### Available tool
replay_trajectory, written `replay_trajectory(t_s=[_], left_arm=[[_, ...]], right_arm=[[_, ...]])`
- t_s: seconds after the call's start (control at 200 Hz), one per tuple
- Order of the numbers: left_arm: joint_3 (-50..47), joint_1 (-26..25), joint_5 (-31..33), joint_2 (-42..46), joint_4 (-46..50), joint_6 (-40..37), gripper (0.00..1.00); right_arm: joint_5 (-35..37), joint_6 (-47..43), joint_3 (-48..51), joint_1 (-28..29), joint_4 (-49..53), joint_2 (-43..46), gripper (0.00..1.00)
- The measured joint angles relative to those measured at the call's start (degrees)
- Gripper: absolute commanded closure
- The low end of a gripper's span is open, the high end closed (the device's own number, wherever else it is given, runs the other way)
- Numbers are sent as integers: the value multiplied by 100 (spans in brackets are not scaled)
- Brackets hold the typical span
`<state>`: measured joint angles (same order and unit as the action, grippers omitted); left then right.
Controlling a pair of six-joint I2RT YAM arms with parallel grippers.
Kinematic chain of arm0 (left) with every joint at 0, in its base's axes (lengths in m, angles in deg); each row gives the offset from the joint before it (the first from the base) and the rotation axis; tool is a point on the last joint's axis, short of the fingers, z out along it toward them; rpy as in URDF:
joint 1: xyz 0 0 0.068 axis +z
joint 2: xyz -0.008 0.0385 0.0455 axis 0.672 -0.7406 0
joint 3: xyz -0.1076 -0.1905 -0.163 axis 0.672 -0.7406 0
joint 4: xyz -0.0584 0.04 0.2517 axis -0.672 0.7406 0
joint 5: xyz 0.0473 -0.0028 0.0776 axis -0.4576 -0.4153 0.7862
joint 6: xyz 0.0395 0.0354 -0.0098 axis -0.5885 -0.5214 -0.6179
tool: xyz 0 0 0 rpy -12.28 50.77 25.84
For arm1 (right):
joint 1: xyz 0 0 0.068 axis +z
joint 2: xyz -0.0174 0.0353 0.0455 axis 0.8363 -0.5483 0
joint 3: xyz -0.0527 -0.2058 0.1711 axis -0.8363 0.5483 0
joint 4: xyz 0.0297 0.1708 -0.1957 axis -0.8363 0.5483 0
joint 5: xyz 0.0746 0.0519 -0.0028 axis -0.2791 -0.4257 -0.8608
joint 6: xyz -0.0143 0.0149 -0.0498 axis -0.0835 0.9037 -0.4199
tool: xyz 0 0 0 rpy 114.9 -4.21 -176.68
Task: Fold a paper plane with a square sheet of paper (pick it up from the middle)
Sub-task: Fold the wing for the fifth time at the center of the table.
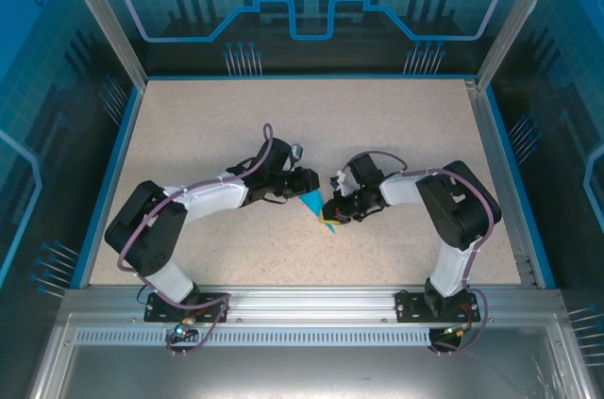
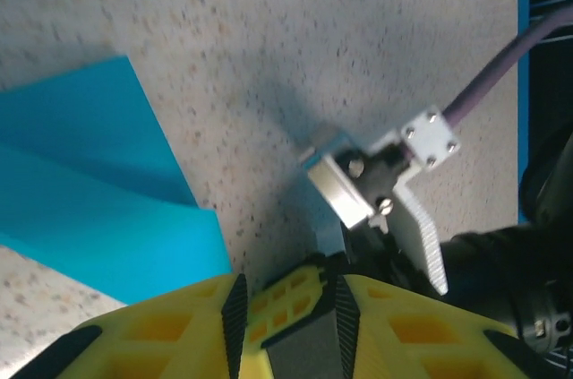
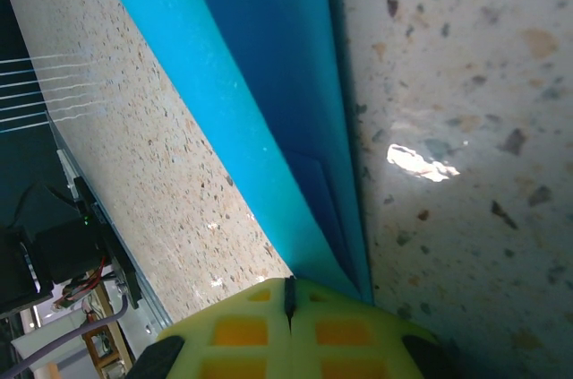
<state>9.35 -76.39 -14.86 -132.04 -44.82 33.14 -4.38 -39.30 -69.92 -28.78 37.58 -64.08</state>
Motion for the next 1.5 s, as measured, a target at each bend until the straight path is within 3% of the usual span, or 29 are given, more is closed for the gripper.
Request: replay_trajectory(t_s=[0.54,0.85,1.125,1.501], left_arm=[[66,-24,50,-1172,-452,321,68],[164,-46,120,-1235,-376,474,69],[166,-46,127,-1235,-358,501,71],[205,4,103,-1303,-319,625,74]], right_arm=[[-15,90,116,-26,-125,76,100],[140,203,162,-20,162,549,99],[190,343,-251,142,85,179,98],[264,142,155,85,-109,210,91]])
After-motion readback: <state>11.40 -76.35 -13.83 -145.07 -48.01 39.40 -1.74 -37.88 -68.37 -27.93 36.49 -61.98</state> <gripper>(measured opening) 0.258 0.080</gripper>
